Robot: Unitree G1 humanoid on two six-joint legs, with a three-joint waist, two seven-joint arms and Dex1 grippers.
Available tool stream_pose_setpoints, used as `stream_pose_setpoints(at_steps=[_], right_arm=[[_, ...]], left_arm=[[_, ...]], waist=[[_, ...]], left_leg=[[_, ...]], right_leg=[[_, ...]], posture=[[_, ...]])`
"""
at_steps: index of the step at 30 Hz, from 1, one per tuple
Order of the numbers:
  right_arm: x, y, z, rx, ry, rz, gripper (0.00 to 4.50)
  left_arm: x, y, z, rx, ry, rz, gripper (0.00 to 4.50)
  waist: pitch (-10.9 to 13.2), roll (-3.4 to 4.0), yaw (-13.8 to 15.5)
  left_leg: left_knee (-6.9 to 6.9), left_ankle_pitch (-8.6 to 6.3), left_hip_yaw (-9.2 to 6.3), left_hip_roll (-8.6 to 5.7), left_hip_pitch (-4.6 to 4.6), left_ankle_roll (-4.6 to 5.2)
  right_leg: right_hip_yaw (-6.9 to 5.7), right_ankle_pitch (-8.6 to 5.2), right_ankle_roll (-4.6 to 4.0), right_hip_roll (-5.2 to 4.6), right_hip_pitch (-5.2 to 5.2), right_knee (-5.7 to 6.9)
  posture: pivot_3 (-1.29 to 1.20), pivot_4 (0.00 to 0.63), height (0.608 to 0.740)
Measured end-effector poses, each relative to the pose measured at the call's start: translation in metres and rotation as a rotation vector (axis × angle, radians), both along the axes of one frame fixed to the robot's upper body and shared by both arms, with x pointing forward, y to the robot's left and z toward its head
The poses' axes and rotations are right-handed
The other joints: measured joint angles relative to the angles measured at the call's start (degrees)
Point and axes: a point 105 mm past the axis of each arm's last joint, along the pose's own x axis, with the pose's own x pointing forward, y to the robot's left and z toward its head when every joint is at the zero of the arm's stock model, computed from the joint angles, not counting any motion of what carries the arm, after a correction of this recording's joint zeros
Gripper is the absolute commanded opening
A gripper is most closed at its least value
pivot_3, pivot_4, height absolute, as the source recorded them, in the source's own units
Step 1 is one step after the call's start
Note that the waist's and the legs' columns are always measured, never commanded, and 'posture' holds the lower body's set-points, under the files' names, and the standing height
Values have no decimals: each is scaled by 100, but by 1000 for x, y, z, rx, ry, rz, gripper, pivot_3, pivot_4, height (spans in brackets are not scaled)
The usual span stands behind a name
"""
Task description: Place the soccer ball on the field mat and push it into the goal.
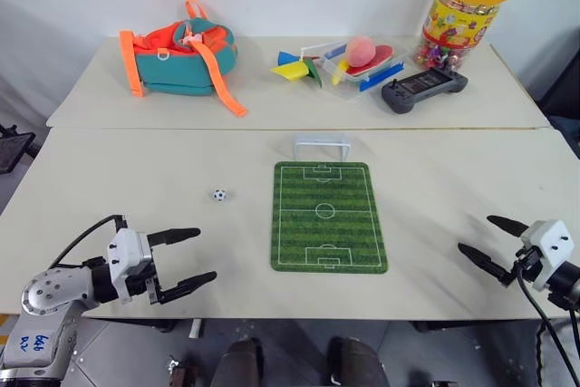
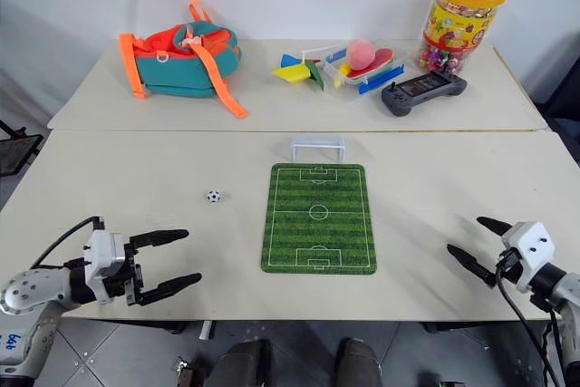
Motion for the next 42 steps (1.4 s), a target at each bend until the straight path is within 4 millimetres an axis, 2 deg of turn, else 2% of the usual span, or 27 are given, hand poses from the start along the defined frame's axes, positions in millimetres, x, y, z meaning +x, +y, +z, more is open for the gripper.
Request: stream_pose_setpoints(at_steps=[7, 11, 14, 18, 21, 24, 31, 35, 38, 42], right_arm=[[4, 1, 3, 3, -7, 4, 4500], [5, 4, 6, 2, -11, 14, 4500], [6, 11, 12, 5, -20, 39, 4500], [8, 33, 33, 32, -75, 140, 4500], [2, 47, 40, 69, -69, 206, 4500], [-6, 64, 46, 121, -44, 295, 4500], [0, 81, 67, 129, -99, 333, 4500], [-3, 82, 62, 137, -77, 324, 4500], [-5, 83, 60, 137, -67, 322, 4500], [-9, 80, 56, 141, -45, 308, 4500]], left_arm=[[1, -2, 2, -2, -10, 2, 4489], [13, -5, 13, -29, -67, 45, 4489], [36, -5, 28, -75, -101, 128, 4489], [69, -4, 47, -127, -141, 255, 4489], [90, 4, 37, -108, -81, 385, 4489], [101, 6, 26, -108, -36, 440, 4489], [108, -10, 3, -67, 52, 375, 4489], [119, -11, -2, -47, 63, 369, 4489], [126, -9, -2, -21, 44, 367, 3875], [125, -14, -3, -6, 35, 318, 2702]], waist=[[1, -2, 2], [1, -2, 8], [2, -2, 17], [2, -3, 31], [2, -3, 32], [4, -7, 26], [11, -18, 51], [12, -19, 127], [12, -19, 153], [11, -20, 151]], left_leg=[[0, 0, 47, 0, -4, 0], [2, 0, 53, 0, -4, 0], [8, 1, 55, 0, -4, 1], [24, 1, 56, -1, -7, 2], [25, 0, 57, -1, -9, 3], [25, -1, 57, 0, -11, 3], [35, -2, 63, -1, -16, 5], [35, -2, 64, -1, -19, 5], [36, -2, 70, -1, -20, 5], [36, -2, 73, -1, -19, 6]], right_leg=[[54, 3, 2, 2, -45, 26], [61, 4, 2, 2, -49, 31], [65, 6, 3, 2, -51, 39], [74, 16, 13, 4, -48, 45], [78, 19, 17, 7, -49, 50], [79, 20, 18, 9, -49, 50], [84, 24, 20, 9, -54, 33], [84, 26, 21, 10, -55, 42], [86, 31, 24, 10, -55, 41], [90, 35, 26, 10, -55, 39]], posture=[[0, 150, 740], [0, 150, 740], [0, 150, 740], [0, 150, 740], [0, 150, 740], [0, 150, 740], [0, 150, 740], [0, 150, 740], [0, 150, 740], [0, 150, 740]])
